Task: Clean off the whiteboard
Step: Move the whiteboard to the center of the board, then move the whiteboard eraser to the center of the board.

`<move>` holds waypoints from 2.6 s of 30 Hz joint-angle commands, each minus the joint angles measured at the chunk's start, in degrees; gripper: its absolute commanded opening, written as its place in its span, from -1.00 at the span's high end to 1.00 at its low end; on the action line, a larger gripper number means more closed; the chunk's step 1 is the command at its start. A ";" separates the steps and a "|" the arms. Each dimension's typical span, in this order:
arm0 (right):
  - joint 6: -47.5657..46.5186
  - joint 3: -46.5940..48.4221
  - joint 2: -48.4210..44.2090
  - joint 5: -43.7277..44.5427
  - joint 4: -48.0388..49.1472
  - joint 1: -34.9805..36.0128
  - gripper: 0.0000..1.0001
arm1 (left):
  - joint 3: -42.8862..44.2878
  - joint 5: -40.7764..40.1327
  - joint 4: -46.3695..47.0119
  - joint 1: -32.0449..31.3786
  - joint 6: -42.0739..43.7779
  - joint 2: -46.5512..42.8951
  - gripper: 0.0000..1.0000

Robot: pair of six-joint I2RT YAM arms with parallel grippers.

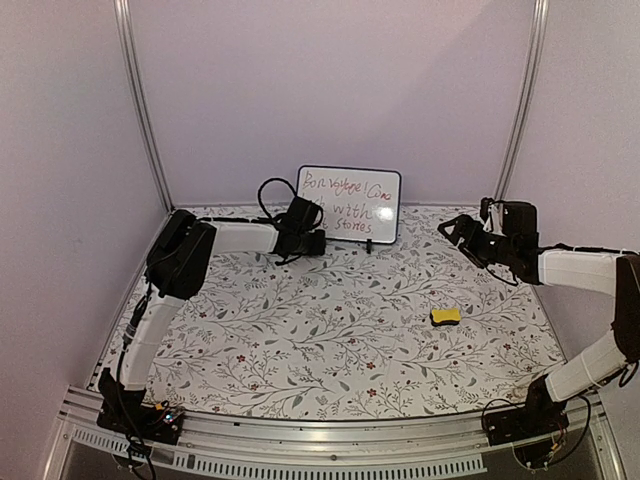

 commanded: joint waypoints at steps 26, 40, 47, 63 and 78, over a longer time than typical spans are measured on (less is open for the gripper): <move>-0.97 3.59 0.20 1.71 -4.95 2.24 -0.89 | -33.89 -7.23 -5.77 -5.85 -12.57 -24.58 1.00; -1.19 7.61 -1.38 7.29 -20.28 10.01 -0.95 | -39.03 -0.49 -6.02 -12.27 -15.11 -29.20 1.00; -0.38 6.98 -2.41 8.67 -23.49 11.42 -0.98 | -40.98 0.14 -4.75 -12.38 -15.99 -31.43 0.59; 5.42 1.30 -3.98 6.75 -27.58 12.92 -0.98 | -47.73 1.03 1.43 -14.20 -15.04 -41.41 -0.45; -6.24 7.96 4.08 14.34 -40.76 12.90 -0.98 | -47.16 1.41 4.72 -15.63 -9.85 -42.77 -0.84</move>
